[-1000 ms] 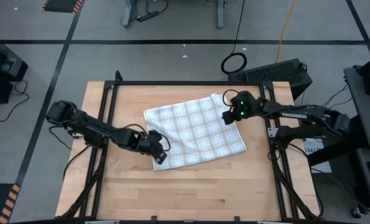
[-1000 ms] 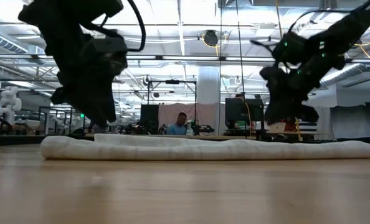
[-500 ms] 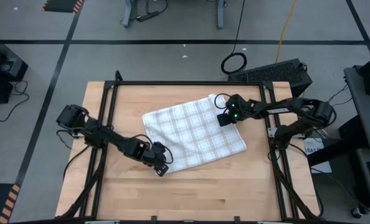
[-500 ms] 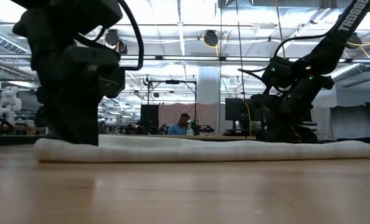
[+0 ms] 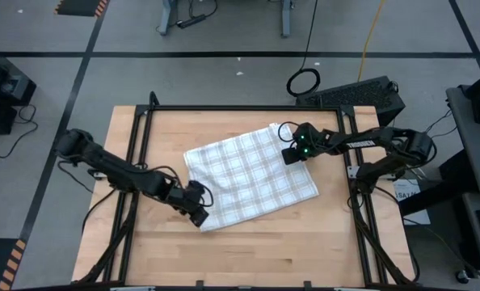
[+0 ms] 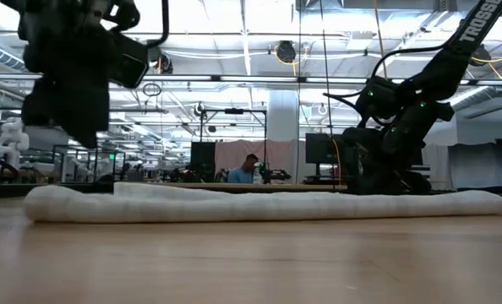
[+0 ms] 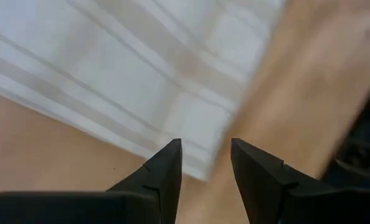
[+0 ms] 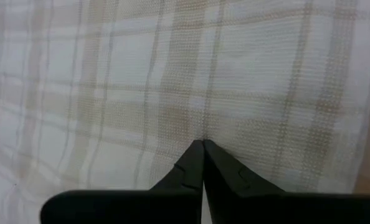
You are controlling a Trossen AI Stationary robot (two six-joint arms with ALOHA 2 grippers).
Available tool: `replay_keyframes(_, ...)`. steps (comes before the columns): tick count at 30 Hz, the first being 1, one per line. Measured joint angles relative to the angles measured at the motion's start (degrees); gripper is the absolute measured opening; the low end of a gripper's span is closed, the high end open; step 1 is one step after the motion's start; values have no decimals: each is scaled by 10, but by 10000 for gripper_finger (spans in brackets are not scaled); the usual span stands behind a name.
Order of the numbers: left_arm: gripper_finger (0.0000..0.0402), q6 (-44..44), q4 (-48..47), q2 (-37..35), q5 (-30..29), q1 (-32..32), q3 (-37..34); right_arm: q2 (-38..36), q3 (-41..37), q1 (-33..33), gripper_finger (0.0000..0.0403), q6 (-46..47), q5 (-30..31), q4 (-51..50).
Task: Roll towel
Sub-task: Roll the towel
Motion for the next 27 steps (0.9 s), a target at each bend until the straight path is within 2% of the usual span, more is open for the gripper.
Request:
replay_keyframes(2,143,8,-23,-8,-51,1,0,-5,0,0,1,0,1,-1)
replay_keyframes(4,143,27,-37,-6,-73,15,0,-14,2,0,1,-2,1,-7)
replay_keyframes(11,143,134,-61,-11,-80,137,0,-95,15,17,1,39,-30,-6)
replay_keyframes(16,143,271,-64,-14,-45,248,0,-155,17,78,1,98,-42,-1)
replay_keyframes(21,143,409,-62,-11,2,357,0,-179,17,147,1,153,-40,19)
replay_keyframes(27,143,538,-52,26,58,452,0,-170,30,207,0,215,40,31)
